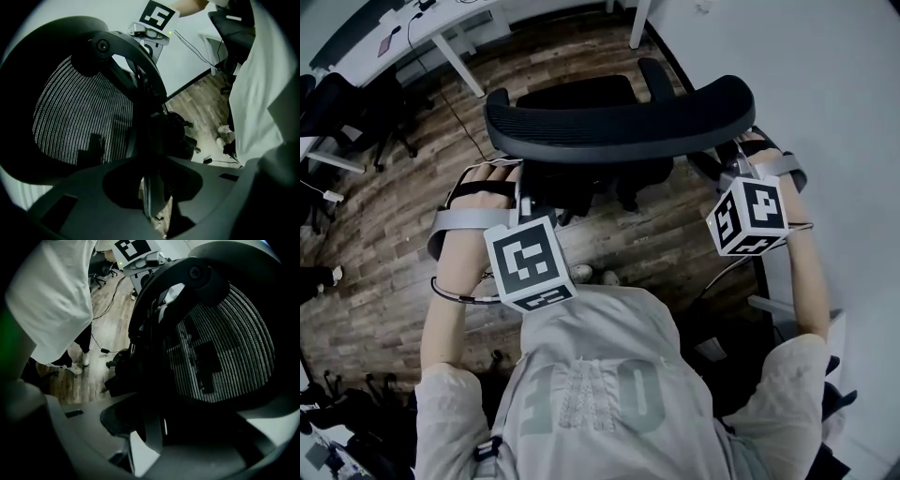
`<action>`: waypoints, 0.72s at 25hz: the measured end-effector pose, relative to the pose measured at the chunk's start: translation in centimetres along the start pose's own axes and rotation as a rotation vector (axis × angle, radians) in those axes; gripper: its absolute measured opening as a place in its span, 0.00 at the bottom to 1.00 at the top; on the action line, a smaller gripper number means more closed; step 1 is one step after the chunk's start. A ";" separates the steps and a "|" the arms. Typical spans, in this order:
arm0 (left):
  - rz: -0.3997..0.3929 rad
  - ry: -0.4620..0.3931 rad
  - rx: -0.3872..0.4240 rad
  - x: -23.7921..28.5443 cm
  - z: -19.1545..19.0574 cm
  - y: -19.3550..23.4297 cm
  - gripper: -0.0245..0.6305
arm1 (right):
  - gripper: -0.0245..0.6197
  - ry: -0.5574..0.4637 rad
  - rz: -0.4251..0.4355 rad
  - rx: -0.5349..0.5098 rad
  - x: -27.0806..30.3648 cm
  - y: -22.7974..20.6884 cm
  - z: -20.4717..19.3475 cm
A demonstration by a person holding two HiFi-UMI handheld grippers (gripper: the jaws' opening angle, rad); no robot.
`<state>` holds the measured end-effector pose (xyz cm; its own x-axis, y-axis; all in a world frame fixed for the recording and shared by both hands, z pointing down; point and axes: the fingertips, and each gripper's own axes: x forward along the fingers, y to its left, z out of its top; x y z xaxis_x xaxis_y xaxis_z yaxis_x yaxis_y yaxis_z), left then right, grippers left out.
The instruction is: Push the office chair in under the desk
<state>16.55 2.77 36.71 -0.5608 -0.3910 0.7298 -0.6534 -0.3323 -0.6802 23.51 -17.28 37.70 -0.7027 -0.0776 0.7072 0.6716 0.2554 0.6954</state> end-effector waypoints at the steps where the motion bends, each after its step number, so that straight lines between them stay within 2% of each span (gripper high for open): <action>1: 0.012 0.004 -0.006 0.0 0.0 0.1 0.21 | 0.24 -0.002 -0.001 0.005 0.0 -0.1 0.0; 5: 0.054 0.023 -0.025 0.3 0.0 0.4 0.21 | 0.24 -0.008 0.002 0.012 0.2 -0.4 -0.2; 13: 0.078 0.094 -0.052 2.1 -1.3 1.8 0.22 | 0.24 -0.055 -0.003 0.028 1.5 -1.4 0.4; 18: 0.069 0.171 -0.071 3.5 -3.3 3.2 0.22 | 0.23 -0.097 0.006 0.027 2.9 -2.6 1.9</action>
<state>10.82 3.23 37.29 -0.6801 -0.2569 0.6866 -0.6409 -0.2464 -0.7270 19.30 -16.32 37.73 -0.7193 0.0170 0.6945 0.6700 0.2813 0.6870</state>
